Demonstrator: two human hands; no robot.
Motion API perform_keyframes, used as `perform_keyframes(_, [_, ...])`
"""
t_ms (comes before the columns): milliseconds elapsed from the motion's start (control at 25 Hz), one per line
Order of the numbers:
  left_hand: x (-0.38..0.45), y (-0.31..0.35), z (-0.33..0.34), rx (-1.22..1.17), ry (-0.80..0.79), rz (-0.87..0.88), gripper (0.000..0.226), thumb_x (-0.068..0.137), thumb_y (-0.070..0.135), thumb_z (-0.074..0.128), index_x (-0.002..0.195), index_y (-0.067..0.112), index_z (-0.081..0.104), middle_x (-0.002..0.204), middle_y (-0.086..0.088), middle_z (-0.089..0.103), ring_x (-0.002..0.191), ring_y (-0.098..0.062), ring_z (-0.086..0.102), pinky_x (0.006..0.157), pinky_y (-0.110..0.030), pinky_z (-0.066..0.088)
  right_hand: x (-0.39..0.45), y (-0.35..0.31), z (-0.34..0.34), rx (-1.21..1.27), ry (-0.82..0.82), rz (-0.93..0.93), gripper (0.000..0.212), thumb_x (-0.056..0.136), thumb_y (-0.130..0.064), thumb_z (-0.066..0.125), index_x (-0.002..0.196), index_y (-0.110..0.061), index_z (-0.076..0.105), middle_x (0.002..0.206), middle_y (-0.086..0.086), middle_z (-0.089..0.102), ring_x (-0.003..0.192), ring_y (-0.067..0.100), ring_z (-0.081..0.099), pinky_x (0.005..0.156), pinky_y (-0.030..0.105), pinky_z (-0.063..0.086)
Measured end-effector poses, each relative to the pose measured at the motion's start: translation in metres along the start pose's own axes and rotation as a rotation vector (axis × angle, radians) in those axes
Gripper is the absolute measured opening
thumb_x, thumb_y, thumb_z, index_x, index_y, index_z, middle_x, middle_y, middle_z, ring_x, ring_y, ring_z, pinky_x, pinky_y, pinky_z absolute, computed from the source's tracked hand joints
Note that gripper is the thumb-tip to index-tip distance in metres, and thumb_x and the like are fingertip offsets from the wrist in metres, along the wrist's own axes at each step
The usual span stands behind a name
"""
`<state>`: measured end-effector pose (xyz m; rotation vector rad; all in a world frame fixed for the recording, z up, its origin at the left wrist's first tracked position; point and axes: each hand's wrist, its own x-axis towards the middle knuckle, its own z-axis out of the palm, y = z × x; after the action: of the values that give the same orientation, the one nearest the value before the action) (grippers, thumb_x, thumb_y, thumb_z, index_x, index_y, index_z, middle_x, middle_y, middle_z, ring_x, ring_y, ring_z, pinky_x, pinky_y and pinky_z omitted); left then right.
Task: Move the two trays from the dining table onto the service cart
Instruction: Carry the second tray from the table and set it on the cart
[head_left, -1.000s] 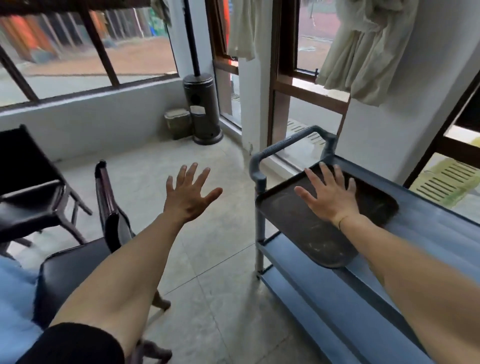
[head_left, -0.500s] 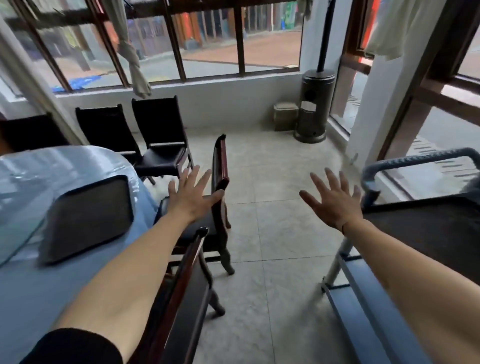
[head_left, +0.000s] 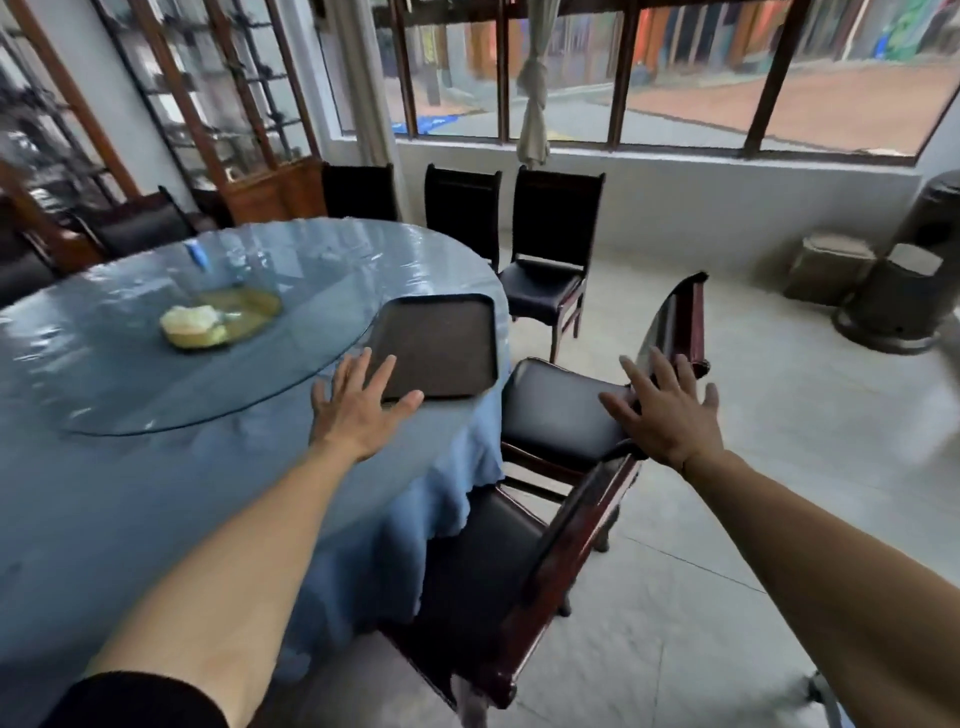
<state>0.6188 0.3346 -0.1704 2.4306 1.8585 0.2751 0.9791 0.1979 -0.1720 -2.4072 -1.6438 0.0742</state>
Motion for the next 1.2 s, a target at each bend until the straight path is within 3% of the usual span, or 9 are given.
perform_keyframes(280, [-0.013, -0.114, -0.003, -0.007, -0.027, -0.142, 0.078, 0.089, 0.076, 0.030, 0.156, 0.036, 0.019, 0.167, 0.003, 0.003, 0.152, -0.019, -0.002, 0.119, -0.052, 0.000, 0.020, -0.107, 0.042, -0.046, -0.054, -0.096, 0.076, 0.088, -0.078, 0.017, 0.154, -0.043, 0.015, 0.168, -0.002, 0.003, 0.153, 0.028, -0.002, 0.116, 0.064, 0.009])
perform_keyframes(480, [-0.013, -0.142, 0.001, -0.014, -0.065, -0.180, 0.078, 0.090, 0.074, 0.028, 0.157, 0.036, 0.017, 0.167, 0.003, 0.000, 0.152, -0.019, -0.005, 0.119, -0.052, -0.003, 0.035, -0.142, 0.060, -0.036, -0.073, -0.142, 0.075, 0.086, -0.078, 0.018, 0.153, -0.044, 0.017, 0.167, -0.001, 0.006, 0.153, 0.028, -0.001, 0.116, 0.063, 0.009])
perform_keyframes(1200, [0.107, -0.119, 0.048, -0.020, -0.125, -0.170, 0.076, 0.089, 0.075, 0.029, 0.155, 0.038, 0.019, 0.167, 0.004, 0.005, 0.152, -0.018, -0.001, 0.119, -0.050, 0.001, 0.139, -0.113, 0.093, 0.014, -0.130, -0.032, 0.075, 0.089, -0.077, 0.018, 0.155, -0.041, 0.014, 0.167, 0.002, 0.008, 0.153, 0.029, 0.000, 0.116, 0.062, 0.009])
